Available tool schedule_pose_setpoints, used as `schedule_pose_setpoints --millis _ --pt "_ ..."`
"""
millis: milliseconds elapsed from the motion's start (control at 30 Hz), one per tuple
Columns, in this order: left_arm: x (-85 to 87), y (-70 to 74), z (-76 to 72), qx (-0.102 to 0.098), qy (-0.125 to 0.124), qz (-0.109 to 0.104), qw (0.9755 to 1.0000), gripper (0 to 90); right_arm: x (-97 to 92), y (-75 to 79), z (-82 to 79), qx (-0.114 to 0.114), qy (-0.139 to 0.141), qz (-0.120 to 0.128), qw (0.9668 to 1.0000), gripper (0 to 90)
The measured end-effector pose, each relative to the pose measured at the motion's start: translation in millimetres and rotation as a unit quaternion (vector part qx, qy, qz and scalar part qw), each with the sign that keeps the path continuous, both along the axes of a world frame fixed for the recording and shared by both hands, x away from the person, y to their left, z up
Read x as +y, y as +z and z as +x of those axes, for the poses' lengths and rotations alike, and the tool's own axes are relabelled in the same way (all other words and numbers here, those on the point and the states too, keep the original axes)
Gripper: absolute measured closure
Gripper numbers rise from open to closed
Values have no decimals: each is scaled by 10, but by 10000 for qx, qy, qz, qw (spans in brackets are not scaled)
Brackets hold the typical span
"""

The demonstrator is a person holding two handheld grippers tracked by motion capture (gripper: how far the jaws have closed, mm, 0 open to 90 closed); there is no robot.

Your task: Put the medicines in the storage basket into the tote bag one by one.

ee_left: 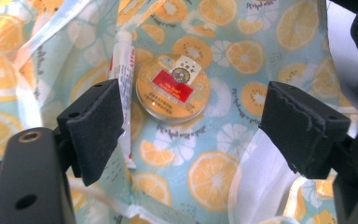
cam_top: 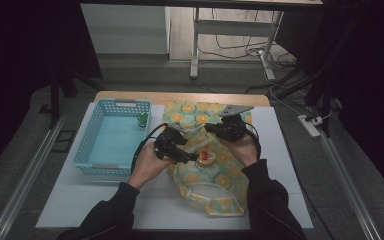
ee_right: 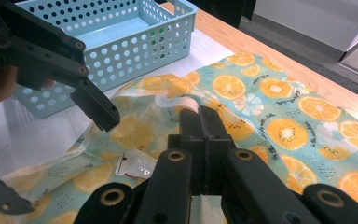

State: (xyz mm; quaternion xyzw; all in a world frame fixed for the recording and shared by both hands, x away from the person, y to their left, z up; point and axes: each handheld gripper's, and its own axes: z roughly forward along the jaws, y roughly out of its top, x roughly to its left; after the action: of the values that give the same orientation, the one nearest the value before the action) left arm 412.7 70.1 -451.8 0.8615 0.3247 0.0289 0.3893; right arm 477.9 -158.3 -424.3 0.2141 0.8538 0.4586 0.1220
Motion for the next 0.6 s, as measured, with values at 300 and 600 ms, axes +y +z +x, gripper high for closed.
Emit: schedule_pose_setpoints --millis 300,600 --pt "226 37 -31 37 109 -243 9996 91 3 10 -9 -13 13 0 10000 900" --pt "508 78 -54 -161 158 -312 9993 14 4 7 -7 -13 5 2 10000 900"
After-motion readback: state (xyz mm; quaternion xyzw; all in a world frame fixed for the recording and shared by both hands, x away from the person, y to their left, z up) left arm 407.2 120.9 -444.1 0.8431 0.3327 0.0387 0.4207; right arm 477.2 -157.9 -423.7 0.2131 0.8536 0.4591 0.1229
